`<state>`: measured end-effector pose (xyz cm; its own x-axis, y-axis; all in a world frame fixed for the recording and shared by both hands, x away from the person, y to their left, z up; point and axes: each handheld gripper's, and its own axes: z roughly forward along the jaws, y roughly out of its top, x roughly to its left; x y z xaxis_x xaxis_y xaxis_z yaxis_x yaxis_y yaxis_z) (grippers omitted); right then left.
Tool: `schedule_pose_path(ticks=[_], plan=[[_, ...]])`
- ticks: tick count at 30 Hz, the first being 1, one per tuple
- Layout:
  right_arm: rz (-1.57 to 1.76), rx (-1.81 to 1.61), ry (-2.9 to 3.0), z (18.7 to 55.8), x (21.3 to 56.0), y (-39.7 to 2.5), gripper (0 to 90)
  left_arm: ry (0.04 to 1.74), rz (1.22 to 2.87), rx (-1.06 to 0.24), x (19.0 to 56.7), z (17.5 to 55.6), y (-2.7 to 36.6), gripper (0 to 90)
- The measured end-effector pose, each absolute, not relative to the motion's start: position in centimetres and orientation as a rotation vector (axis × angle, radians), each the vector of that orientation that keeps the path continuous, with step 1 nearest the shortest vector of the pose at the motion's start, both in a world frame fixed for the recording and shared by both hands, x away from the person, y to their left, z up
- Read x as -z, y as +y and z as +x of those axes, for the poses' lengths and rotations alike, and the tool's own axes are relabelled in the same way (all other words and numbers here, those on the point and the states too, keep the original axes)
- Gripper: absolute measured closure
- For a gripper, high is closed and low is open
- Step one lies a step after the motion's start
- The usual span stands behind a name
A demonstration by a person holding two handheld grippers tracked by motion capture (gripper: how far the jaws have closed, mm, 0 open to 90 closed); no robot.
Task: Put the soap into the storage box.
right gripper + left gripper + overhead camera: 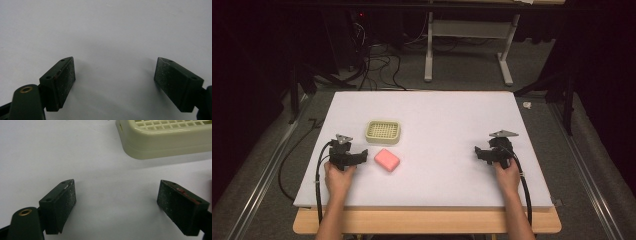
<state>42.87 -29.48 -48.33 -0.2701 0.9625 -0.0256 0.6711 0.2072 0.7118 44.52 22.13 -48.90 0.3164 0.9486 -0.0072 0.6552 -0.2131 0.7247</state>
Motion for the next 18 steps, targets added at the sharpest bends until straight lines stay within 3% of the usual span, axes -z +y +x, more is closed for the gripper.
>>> schedule_pose_path(ticks=[18], plan=[[1.513, -0.823, 2.016, 42.87, 48.34, -29.47, 18.0, 1.417, 1.952, -0.592, 48.88, 44.56, 22.17, 16.2]])
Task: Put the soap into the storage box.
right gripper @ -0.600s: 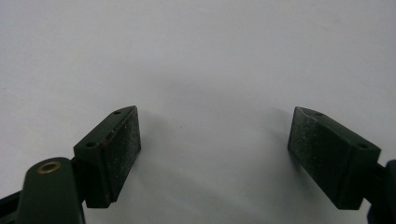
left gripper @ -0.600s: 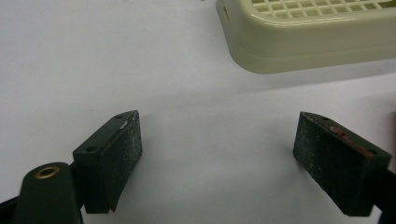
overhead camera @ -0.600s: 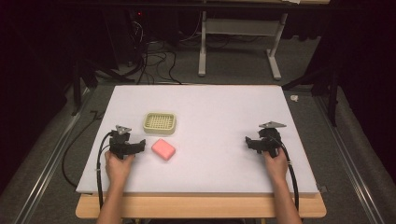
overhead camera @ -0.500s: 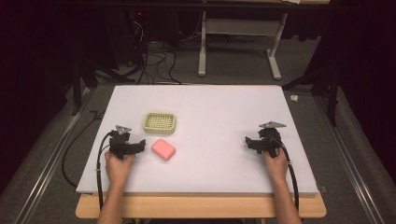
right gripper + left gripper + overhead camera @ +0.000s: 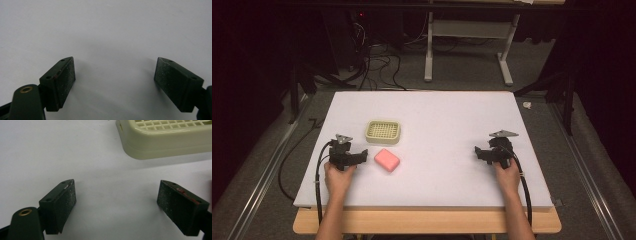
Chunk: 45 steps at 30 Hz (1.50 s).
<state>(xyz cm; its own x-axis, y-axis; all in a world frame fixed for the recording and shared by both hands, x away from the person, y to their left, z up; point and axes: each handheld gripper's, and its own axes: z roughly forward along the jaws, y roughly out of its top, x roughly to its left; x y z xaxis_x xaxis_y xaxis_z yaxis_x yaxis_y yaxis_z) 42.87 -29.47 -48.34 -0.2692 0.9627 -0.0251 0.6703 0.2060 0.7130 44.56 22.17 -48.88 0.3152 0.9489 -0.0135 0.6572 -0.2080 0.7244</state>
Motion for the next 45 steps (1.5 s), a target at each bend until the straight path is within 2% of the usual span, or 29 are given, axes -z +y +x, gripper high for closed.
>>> schedule_pose_path(ticks=[24, 45], plan=[[1.514, -0.823, 2.016, 42.9, 48.3, -29.5, 18.0, 1.403, 1.975, -0.576, 48.5, 44.3, 21.9, 14.4], [1.515, -0.823, 2.016, 42.9, 48.3, -29.5, 17.9, 1.289, 1.943, -0.596, 45.6, 42.6, 21.2, 14.5]])
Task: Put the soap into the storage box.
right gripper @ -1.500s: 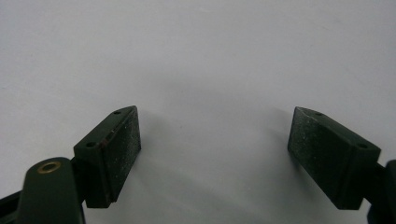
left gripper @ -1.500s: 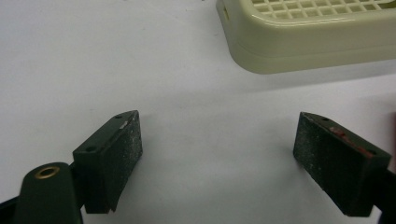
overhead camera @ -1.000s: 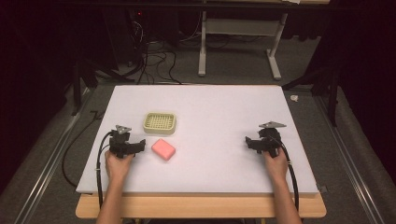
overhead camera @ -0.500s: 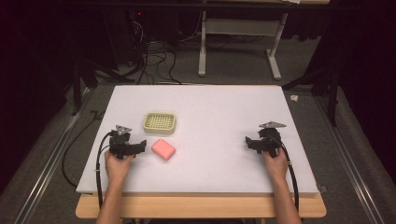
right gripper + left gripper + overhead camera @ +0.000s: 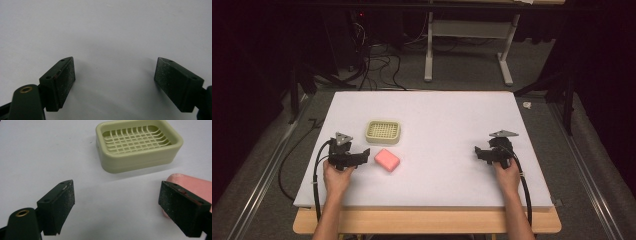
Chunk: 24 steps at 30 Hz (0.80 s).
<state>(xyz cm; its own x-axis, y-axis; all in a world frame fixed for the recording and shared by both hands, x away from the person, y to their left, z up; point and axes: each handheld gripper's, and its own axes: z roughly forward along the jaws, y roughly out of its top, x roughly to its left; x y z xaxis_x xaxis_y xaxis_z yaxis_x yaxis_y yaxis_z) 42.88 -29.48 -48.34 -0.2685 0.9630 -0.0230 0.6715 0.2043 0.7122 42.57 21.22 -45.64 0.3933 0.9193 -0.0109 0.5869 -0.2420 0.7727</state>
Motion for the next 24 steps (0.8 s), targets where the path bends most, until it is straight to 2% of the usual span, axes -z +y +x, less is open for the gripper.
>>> schedule_pose_path(ticks=[24], plan=[[1.516, -0.823, 2.016, 42.9, 48.3, -29.5, 17.9, 1.124, 1.954, -0.524, 42.9, 40.7, 18.4, 12.1]])
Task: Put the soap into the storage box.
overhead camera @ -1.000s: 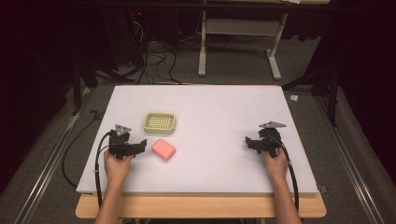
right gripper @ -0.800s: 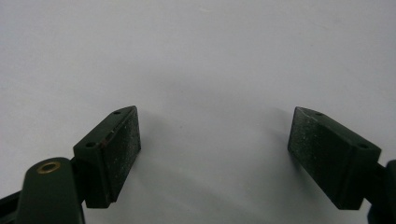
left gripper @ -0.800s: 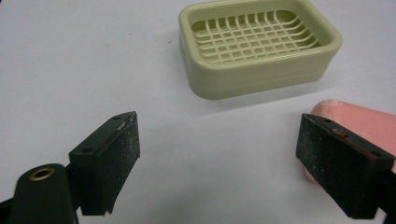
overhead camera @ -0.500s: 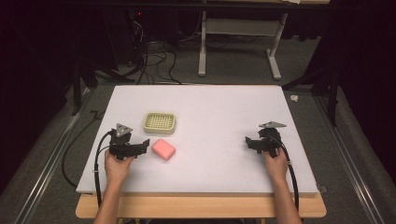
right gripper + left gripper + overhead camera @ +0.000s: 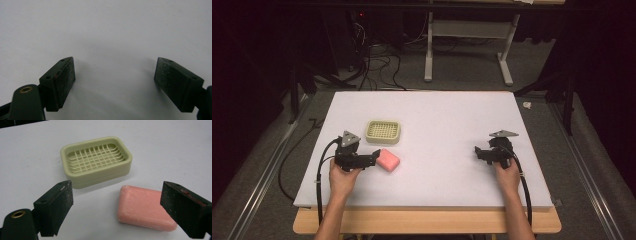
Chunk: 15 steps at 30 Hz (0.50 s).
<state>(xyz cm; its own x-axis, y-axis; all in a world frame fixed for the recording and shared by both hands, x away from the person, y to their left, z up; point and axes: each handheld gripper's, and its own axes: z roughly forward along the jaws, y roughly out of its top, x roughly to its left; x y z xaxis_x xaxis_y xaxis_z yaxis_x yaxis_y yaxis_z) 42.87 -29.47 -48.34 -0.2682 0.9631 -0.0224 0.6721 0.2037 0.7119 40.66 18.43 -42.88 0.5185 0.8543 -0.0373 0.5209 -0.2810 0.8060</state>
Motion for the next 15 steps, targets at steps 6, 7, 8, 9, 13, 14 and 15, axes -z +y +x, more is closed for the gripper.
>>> schedule_pose_path(ticks=[6, 7, 8, 9, 13, 14, 15], plan=[[1.516, -0.823, 2.016, 42.9, 48.3, -29.5, 17.9, 1.081, 1.989, -0.493, 43.0, 40.4, 17.1, 11.2], [1.515, -0.823, 2.016, 42.9, 48.3, -29.5, 17.9, 1.077, 1.993, -0.49, 43.1, 40.4, 16.8, 11.1], [1.515, -0.823, 2.016, 42.9, 48.3, -29.5, 17.9, 1.077, 1.993, -0.49, 43.1, 40.4, 16.8, 11.1], [1.516, -0.823, 2.016, 42.9, 48.3, -29.5, 17.9, 1.07, 2.0, -0.487, 43.1, 40.4, 16.7, 11.1], [1.516, -0.823, 2.016, 42.9, 48.3, -29.5, 17.9, 1.056, 2.025, -0.479, 43.4, 40.4, 15.9, 10.7], [1.516, -0.823, 2.016, 42.9, 48.3, -29.5, 17.9, 1.052, 2.031, -0.475, 43.5, 40.4, 15.8, 10.7], [1.516, -0.823, 2.016, 42.9, 48.3, -29.5, 17.9, 1.049, 2.036, -0.474, 43.6, 40.4, 15.6, 10.7]])
